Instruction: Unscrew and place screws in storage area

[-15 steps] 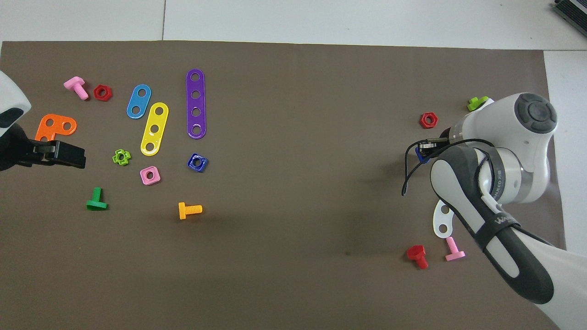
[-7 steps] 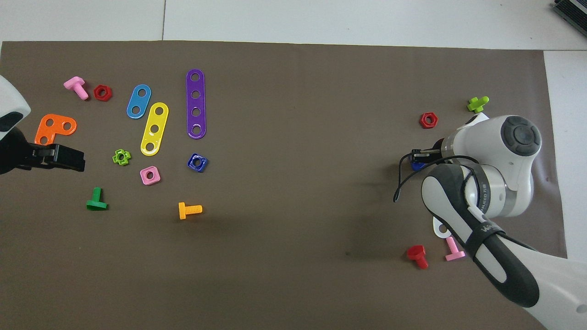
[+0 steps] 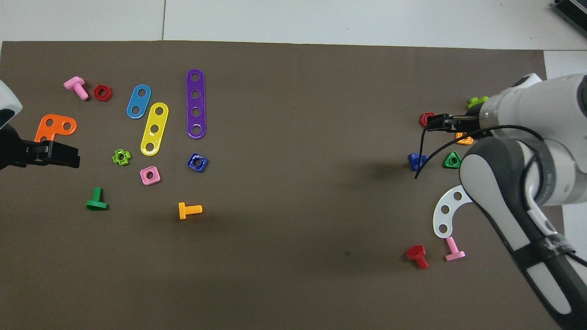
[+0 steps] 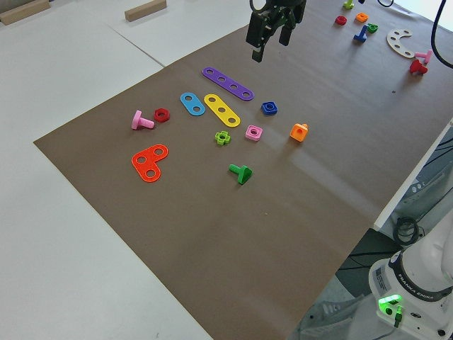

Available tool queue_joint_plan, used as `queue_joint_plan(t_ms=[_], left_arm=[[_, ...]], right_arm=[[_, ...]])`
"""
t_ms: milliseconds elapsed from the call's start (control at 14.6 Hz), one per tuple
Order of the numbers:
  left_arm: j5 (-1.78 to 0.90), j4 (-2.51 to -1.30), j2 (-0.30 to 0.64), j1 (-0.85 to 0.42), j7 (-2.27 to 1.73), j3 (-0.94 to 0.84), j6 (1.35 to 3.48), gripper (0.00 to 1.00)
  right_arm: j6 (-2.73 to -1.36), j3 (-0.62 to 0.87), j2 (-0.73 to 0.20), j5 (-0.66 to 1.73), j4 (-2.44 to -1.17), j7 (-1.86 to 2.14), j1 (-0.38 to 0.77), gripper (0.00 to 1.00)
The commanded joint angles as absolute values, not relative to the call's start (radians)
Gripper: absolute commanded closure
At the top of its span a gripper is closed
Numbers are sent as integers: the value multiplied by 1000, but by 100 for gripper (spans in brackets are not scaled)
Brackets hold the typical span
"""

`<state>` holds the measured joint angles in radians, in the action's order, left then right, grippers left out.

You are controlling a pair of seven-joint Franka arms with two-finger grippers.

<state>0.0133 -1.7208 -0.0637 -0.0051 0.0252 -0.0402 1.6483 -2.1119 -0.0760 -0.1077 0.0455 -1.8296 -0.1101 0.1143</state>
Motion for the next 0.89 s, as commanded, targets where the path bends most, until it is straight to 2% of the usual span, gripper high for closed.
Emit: queue_joint_plan(t_ms=[0,205,273,410,546,820], left_arm=[[26,-1692,-38,-6,35,-34,1663,0],[25,-1660,-5,-3,35,-34,1658,0],[25,-1660,3,-2,35,-34,1655,0],[25,-1661,-6,2,35,-37,1625,0],[25,-1702,-46,5,37,-40,1637,0],[25,-1721,-51,8,37,-40,1707,0]], right_arm=[[-1895,-75,-63,5,-1702,-129,80,0],[-1631,-75,-52,-3,-1536,-143,46,0],[-1584,-75,-51,-9,-1501,-140,38,0],[-1568,-68,-22,-18,-1523,-127,37,0],[-1592,-69,27,-20,-1612,-120,40,0],[-1591,-69,31,-20,-1612,-104,38,0]])
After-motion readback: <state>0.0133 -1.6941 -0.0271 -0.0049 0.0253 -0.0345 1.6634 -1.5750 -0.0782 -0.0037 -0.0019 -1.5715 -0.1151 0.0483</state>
